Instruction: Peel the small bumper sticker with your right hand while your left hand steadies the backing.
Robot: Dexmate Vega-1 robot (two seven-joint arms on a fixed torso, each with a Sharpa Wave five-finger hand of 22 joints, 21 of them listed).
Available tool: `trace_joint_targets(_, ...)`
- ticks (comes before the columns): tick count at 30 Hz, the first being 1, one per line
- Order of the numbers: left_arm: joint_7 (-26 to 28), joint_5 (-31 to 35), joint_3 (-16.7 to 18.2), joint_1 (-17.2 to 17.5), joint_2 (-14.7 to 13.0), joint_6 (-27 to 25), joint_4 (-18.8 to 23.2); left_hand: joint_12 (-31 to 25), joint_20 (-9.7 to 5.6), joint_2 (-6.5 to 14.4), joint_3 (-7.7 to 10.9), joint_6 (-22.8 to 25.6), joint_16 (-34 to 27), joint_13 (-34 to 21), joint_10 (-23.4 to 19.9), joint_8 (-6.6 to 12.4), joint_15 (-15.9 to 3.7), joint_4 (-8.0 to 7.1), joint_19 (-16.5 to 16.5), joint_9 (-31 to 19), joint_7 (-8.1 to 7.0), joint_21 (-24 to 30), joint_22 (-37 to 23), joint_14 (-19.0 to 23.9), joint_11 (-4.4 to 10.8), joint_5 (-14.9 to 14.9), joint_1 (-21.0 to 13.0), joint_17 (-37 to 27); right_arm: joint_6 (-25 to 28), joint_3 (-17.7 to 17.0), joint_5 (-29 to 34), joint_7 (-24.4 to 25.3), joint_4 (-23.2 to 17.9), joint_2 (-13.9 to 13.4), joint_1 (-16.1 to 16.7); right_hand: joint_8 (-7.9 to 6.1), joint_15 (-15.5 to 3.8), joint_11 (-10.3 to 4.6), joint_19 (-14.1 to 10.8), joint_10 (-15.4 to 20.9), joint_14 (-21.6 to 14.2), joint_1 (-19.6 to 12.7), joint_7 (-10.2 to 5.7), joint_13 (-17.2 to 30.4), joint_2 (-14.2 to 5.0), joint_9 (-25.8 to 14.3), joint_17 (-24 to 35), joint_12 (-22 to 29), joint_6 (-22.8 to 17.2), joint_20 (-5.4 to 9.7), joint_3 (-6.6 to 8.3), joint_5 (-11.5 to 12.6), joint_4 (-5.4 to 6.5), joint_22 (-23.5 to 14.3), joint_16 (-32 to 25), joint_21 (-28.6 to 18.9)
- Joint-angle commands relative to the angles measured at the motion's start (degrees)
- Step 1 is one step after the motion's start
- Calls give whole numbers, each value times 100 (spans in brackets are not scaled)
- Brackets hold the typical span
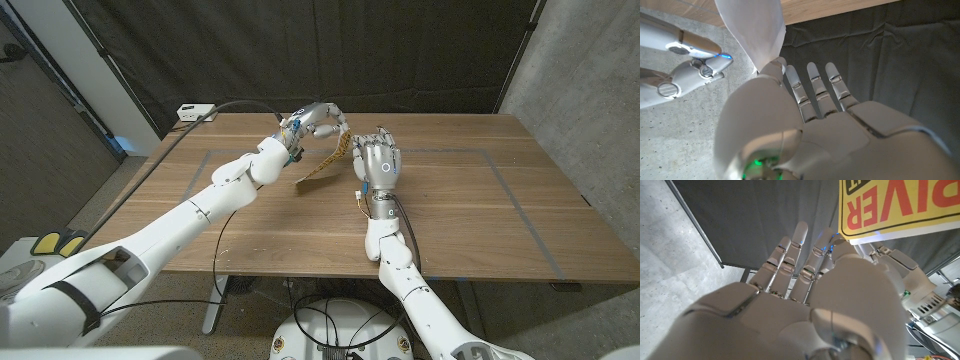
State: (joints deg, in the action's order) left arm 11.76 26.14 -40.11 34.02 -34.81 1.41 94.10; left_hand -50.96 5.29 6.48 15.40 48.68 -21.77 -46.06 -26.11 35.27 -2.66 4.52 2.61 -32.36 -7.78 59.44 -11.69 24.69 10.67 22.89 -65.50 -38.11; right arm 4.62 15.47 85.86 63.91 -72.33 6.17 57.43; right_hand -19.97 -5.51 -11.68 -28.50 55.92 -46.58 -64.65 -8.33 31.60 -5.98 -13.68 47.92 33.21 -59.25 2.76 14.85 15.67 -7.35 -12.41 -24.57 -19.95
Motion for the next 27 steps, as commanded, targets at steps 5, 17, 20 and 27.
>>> trace_joint_targets(5, -782, -1800, 227, -121, 302, 1139, -895, -37, -32, -2, -54, 40, 54, -14, -57, 20, -690, -16, 38, 28, -10, 71, 8, 96, 63, 60, -42, -37, -124, -376, 95, 9, -40, 366, 127, -63, -744, 130, -397, 62, -216, 38, -62, -136, -34, -129, -67, 4, -199, -135, -26, 178, -20, 24, 258, -267)
trace_joint_targets(17, -2791, -3673, 104, -1106, 1164, 2616, -3235, 40, -85, -134, -153, 121, 66, 84, -65, 5, -690, 28, 225, 134, 41, 207, 6, 334, -32, 168, -102, -66, 97, -194, 74, 9, -44, 332, 128, 821, -734, 222, -306, -981, -1, 608, -200, -679, 287, 204, -457, -817, 1358, -238, 58, 251, 36, 110, 963, -276)
trace_joint_targets(20, -3229, -3993, 87, -1306, 1408, 2925, -3822, 52, -106, -189, -193, 161, 80, 109, -88, -5, -702, 41, 250, 180, 63, 239, 3, 372, -17, 201, -114, -71, 303, -100, 72, 9, -29, 297, 112, 927, -738, 198, -276, -1309, 119, 670, -217, -664, 358, 213, -527, -959, 1689, -250, 101, 279, 6, 118, 1089, -262)
trace_joint_targets(27, -3733, -4070, -36, -1611, 1534, 3056, -4294, 58, -107, -260, -268, 220, 149, 89, -65, 0, -711, 48, 199, 211, 54, 267, -2, 320, 15, 264, -127, -89, 565, -7, 17, 9, -66, 247, 133, 1018, -754, 162, -273, -1726, 294, 556, -214, -657, 439, 214, -603, -1151, 2384, -248, 244, 348, -129, 128, 1227, -249)
